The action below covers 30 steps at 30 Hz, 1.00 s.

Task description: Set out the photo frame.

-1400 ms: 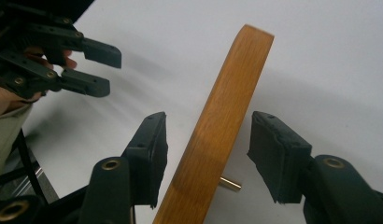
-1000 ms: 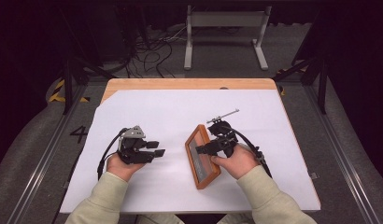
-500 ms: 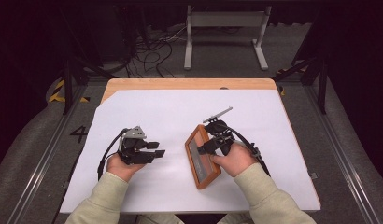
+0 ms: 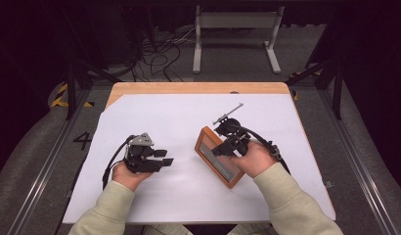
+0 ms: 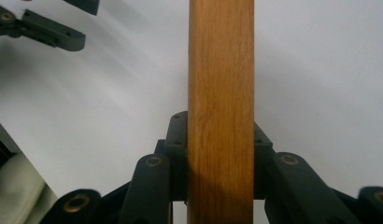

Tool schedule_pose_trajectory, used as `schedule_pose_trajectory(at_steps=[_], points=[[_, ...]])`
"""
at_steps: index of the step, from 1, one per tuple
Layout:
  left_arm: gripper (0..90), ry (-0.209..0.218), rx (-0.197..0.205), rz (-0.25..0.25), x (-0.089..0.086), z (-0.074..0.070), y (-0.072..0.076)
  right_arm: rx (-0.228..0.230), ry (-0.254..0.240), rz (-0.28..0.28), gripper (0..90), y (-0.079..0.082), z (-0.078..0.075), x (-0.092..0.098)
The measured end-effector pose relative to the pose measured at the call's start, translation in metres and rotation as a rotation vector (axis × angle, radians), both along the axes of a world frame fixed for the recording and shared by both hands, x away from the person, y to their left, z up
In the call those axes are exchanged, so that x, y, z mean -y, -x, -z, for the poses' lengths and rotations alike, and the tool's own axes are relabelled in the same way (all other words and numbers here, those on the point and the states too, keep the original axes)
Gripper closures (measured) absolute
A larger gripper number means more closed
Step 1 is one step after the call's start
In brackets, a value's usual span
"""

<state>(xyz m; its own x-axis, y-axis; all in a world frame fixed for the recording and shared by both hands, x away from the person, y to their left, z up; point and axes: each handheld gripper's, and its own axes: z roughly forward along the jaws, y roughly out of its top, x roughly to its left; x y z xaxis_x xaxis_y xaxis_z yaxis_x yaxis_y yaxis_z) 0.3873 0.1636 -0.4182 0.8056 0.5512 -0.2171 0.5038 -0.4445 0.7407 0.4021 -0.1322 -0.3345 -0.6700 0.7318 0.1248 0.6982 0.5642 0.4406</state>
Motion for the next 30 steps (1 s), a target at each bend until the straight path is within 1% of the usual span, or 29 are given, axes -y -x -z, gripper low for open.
schedule_pose_trajectory(at_steps=[1,4,5,6,7,8,9,10,11,12,14,15,17,18,19,20,21,22,23,24,25,27,29,30], points=[[53.4,0.0,0.0,0.0,0.0,0.0,0.0,0.0,0.0,0.0,70.5,0.0,0.0,0.0],[53.4,-0.001,-0.005,-0.004,-0.002,0.001,0.0,0.022,0.031,-0.072,70.5,-0.002,-0.011,0.0],[53.4,-0.005,0.002,-0.003,-0.003,0.001,0.0,0.029,0.042,-0.103,70.5,-0.004,-0.015,0.001],[53.3,0.001,-0.004,-0.008,-0.004,0.001,0.001,0.043,0.06,-0.163,70.5,-0.007,-0.02,0.001],[53.3,0.001,-0.004,-0.008,-0.004,0.001,0.001,0.043,0.06,-0.163,70.5,-0.007,-0.02,0.001],[53.3,-0.002,-0.004,-0.011,-0.006,0.001,0.002,0.048,0.066,-0.188,70.5,-0.009,-0.022,0.002],[53.3,0.003,-0.011,-0.021,-0.007,0.002,0.003,0.056,0.076,-0.238,70.5,-0.011,-0.025,0.002],[53.3,-0.001,-0.007,-0.021,-0.009,0.002,0.003,0.058,0.087,-0.27,70.5,-0.012,-0.027,0.001],[53.3,0.003,-0.012,-0.03,-0.01,0.003,0.004,0.064,0.1,-0.306,70.5,-0.014,-0.029,0.0],[53.2,0.0,-0.009,-0.029,-0.012,0.003,0.004,0.065,0.111,-0.33,70.5,-0.015,-0.031,-0.001],[53.1,0.005,-0.017,-0.041,-0.015,0.003,0.006,0.077,0.128,-0.381,70.6,-0.015,-0.033,-0.003],[53.1,0.004,-0.012,-0.044,-0.017,0.004,0.007,0.086,0.135,-0.415,70.6,-0.015,-0.034,-0.005],[53.0,0.007,-0.018,-0.061,-0.021,0.004,0.01,0.104,0.15,-0.498,70.6,-0.014,-0.034,-0.009],[52.9,0.007,-0.014,-0.063,-0.023,0.004,0.011,0.108,0.167,-0.544,70.6,-0.015,-0.033,-0.012],[52.9,0.007,-0.02,-0.072,-0.025,0.005,0.013,0.106,0.177,-0.562,70.7,-0.015,-0.032,-0.014],[52.9,0.007,-0.015,-0.074,-0.028,0.005,0.014,0.104,0.197,-0.591,70.6,-0.016,-0.031,-0.017],[52.9,0.007,-0.015,-0.074,-0.028,0.005,0.014,0.104,0.197,-0.591,70.6,-0.016,-0.031,-0.017],[52.9,0.002,-0.017,-0.081,-0.03,0.005,0.015,0.097,0.212,-0.612,70.6,-0.017,-0.029,-0.021],[52.9,0.007,-0.019,-0.093,-0.033,0.006,0.017,0.082,0.24,-0.65,70.7,-0.019,-0.026,-0.026],[52.9,0.007,-0.019,-0.093,-0.033,0.006,0.017,0.082,0.24,-0.65,70.7,-0.019,-0.026,-0.026],[52.9,0.002,-0.018,-0.1,-0.035,0.006,0.018,0.077,0.246,-0.662,70.7,-0.02,-0.025,-0.029],[52.9,0.007,-0.025,-0.111,-0.039,0.007,0.02,0.059,0.262,-0.68,70.8,-0.021,-0.02,-0.034],[52.9,0.009,-0.025,-0.115,-0.042,0.008,0.021,0.038,0.286,-0.711,70.9,-0.023,-0.013,-0.038],[52.9,0.006,-0.019,-0.114,-0.043,0.008,0.021,0.023,0.296,-0.718,70.8,-0.024,-0.009,-0.04]])
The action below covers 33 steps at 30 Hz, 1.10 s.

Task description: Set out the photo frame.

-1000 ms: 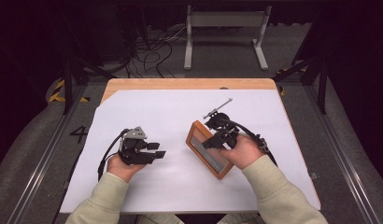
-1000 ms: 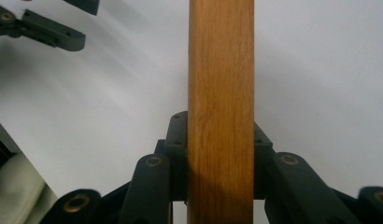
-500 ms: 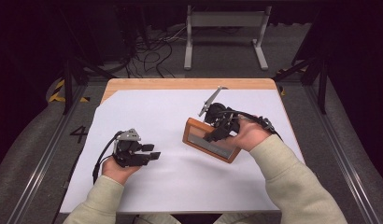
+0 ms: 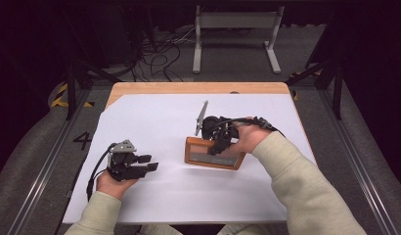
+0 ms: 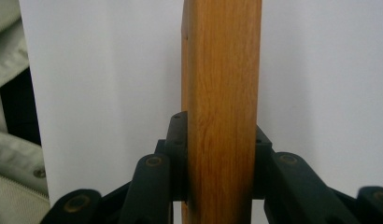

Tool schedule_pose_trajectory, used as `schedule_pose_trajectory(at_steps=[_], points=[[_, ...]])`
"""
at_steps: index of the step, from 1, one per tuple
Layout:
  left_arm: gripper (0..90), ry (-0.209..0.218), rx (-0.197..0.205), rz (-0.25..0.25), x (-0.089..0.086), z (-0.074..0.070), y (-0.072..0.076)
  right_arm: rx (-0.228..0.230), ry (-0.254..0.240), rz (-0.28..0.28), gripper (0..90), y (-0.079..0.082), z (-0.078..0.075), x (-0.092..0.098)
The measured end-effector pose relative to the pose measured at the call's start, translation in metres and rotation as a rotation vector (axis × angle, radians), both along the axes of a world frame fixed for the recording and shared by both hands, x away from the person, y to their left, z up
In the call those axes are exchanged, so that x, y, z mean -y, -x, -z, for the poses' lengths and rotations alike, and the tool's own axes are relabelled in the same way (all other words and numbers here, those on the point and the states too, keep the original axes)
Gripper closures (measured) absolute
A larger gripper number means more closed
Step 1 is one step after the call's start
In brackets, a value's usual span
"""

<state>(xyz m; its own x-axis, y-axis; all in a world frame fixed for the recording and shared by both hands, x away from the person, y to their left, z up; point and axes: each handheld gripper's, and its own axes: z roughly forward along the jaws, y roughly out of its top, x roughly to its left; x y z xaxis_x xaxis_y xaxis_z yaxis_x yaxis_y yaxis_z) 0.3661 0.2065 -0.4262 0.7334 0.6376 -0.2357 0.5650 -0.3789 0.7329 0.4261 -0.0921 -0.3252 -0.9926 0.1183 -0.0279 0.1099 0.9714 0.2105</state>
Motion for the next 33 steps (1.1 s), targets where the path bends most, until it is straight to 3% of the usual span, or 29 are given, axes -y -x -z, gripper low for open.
schedule_pose_trajectory(at_steps=[6,10,14,19,23,24,28,30,33], points=[[52.8,0.002,-0.011,-0.007,0.0,0.002,0.001,-0.053,0.054,-0.02,70.8,-0.004,0.012,-0.008],[52.7,0.004,-0.008,-0.002,0.001,0.001,0.0,-0.06,0.078,-0.011,70.6,-0.009,0.018,-0.011],[52.6,-0.002,-0.006,0.005,0.002,0.002,-0.001,-0.055,0.07,-0.001,70.6,-0.013,0.022,-0.012],[52.5,0.003,-0.02,0.005,0.005,0.003,-0.002,-0.05,0.056,-0.045,70.3,-0.015,0.022,-0.01],[52.4,0.0,-0.012,0.019,0.007,0.003,-0.004,-0.041,0.025,-0.088,69.7,-0.014,0.023,-0.007],[52.4,0.003,-0.019,0.015,0.008,0.003,-0.003,-0.021,0.016,-0.098,64.9,-0.015,0.022,-0.006],[52.2,0.005,-0.018,0.016,0.008,0.003,-0.004,0.023,-0.049,-0.049,40.6,-0.019,0.018,-0.004],[52.1,0.003,-0.01,0.02,0.007,0.002,-0.004,0.015,-0.08,0.011,36.8,-0.023,0.016,-0.002],[51.7,0.001,-0.014,0.017,0.008,0.003,-0.005,0.081,-0.143,0.045,36.9,-0.025,0.01,0.005]])
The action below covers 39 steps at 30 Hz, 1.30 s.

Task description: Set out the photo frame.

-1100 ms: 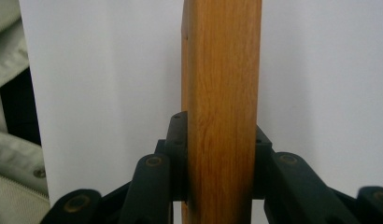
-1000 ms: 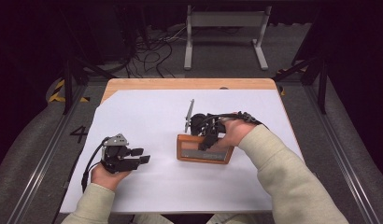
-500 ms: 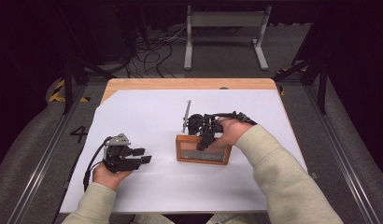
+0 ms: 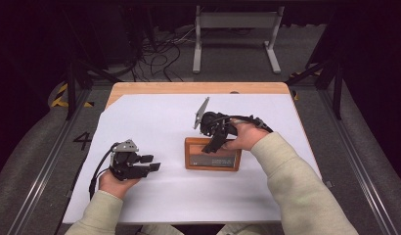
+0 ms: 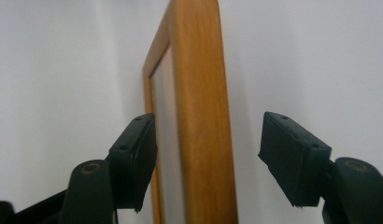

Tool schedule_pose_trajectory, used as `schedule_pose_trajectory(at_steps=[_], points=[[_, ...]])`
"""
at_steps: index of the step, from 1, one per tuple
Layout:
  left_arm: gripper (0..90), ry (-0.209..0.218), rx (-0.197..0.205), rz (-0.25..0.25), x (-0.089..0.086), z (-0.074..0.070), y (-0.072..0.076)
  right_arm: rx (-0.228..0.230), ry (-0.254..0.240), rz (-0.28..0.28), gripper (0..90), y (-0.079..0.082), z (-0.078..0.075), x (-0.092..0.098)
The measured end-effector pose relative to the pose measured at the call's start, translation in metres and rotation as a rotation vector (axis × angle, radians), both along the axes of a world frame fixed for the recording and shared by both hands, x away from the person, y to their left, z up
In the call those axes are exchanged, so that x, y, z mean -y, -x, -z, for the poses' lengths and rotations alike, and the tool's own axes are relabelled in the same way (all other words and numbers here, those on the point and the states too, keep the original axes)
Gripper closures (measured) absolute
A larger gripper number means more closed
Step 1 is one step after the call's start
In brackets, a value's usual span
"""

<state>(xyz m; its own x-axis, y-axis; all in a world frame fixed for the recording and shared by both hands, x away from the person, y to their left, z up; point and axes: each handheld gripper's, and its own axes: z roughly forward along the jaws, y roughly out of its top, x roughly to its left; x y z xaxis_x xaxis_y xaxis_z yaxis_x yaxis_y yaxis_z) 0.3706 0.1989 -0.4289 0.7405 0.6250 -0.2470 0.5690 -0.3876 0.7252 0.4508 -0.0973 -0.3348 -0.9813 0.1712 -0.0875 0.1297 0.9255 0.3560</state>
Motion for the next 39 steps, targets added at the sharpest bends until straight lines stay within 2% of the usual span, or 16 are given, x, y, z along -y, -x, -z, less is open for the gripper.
schedule_pose_trajectory(at_steps=[3,8,12,15,17,18,20,25,26,27,28,31,32,36,37,39], points=[[51.6,0.001,-0.002,0.001,0.0,0.0,0.0,0.053,-0.082,0.03,33.8,-0.002,-0.009,0.01],[50.9,-0.002,0.009,0.003,-0.001,0.0,0.0,0.106,-0.15,0.08,32.6,0.002,-0.019,0.031],[49.3,0.008,0.02,-0.009,-0.001,-0.003,0.003,0.104,-0.207,0.127,32.9,0.009,-0.023,0.052],[48.2,0.005,0.041,0.001,-0.002,-0.005,0.005,0.098,-0.24,0.161,32.9,0.015,-0.024,0.067],[47.5,0.013,0.04,-0.003,-0.003,-0.005,0.006,0.11,-0.267,0.179,32.5,0.021,-0.026,0.08],[47.2,0.013,0.04,-0.003,-0.003,-0.005,0.006,0.11,-0.267,0.179,32.5,0.021,-0.026,0.08],[46.7,0.026,0.037,-0.01,-0.004,-0.005,0.006,0.124,-0.299,0.205,31.5,0.028,-0.028,0.097],[46.2,0.026,0.057,-0.003,-0.003,-0.007,0.004,0.143,-0.329,0.263,31.4,0.037,-0.032,0.123],[46.1,0.026,0.057,-0.003,-0.003,-0.007,0.004,0.143,-0.329,0.263,31.4,0.037,-0.032,0.123],[45.8,0.034,0.057,-0.005,-0.002,-0.007,0.004,0.15,-0.339,0.288,31.4,0.042,-0.032,0.134],[45.7,0.034,0.057,-0.005,-0.002,-0.007,0.004,0.15,-0.339,0.288,31.4,0.042,-0.032,0.134],[45.4,0.033,0.064,-0.004,-0.003,-0.007,0.003,0.181,-0.364,0.324,31.8,0.05,-0.033,0.148],[45.1,0.037,0.06,-0.009,-0.002,-0.007,0.003,0.205,-0.379,0.343,32.1,0.055,-0.034,0.154],[44.9,0.037,0.056,-0.016,-0.005,-0.005,0.001,0.275,-0.467,0.393,33.7,0.071,-0.032,0.17],[44.8,0.025,0.06,-0.019,-0.006,-0.004,0.001,0.295,-0.487,0.405,33.7,0.075,-0.03,0.174],[44.8,0.037,0.055,-0.03,-0.007,-0.004,0.001,0.341,-0.528,0.449,33.7,0.083,-0.025,0.18]])
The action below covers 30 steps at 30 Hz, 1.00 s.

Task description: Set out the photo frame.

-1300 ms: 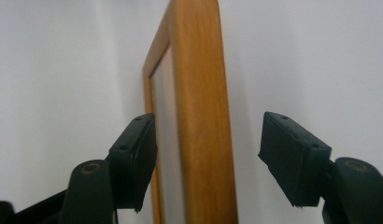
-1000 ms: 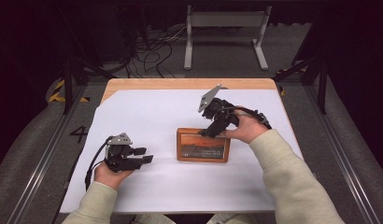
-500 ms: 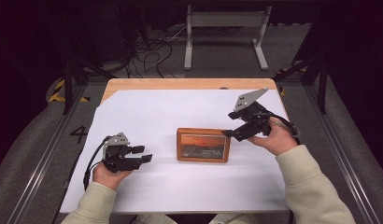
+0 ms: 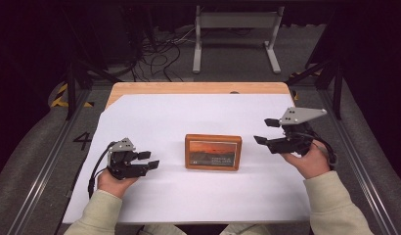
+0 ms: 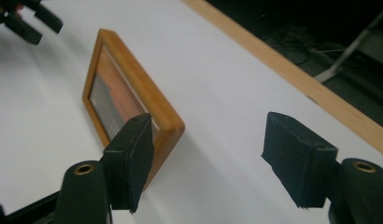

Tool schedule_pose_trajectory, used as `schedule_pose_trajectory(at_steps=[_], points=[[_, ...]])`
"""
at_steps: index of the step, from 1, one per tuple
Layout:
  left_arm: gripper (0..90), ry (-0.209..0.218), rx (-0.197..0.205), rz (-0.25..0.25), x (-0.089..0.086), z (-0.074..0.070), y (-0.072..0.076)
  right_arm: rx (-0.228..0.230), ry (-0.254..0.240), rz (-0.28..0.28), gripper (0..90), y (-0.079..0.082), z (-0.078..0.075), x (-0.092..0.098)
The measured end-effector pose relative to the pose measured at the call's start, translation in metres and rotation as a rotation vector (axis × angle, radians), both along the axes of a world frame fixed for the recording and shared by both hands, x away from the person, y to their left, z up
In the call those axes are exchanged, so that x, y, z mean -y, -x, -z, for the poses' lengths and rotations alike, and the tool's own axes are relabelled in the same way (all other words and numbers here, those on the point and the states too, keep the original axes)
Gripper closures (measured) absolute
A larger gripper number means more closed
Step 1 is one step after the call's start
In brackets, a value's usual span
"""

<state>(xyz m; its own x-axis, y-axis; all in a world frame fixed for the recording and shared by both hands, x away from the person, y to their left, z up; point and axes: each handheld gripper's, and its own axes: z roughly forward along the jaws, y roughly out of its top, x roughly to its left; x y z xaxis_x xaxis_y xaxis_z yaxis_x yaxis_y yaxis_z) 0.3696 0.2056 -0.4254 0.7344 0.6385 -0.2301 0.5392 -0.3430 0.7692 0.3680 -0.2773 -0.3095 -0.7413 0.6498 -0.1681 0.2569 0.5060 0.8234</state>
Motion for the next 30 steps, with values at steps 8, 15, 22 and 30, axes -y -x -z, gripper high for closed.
schedule_pose_trajectory(at_steps=[8,15,22,30], points=[[44.1,0.016,0.036,0.004,-0.002,-0.002,0.003,0.156,-0.124,0.128,21.6,0.021,0.031,0.018],[41.0,0.037,0.103,0.017,-0.001,-0.005,0.007,0.179,-0.187,0.162,18.7,0.028,0.066,0.029],[39.6,0.061,0.123,0.022,-0.004,-0.004,0.008,0.151,-0.144,0.152,17.2,0.025,0.096,0.03],[38.4,0.071,0.125,0.004,-0.005,-0.002,0.007,0.093,-0.179,0.18,14.7,0.02,0.107,0.033]])
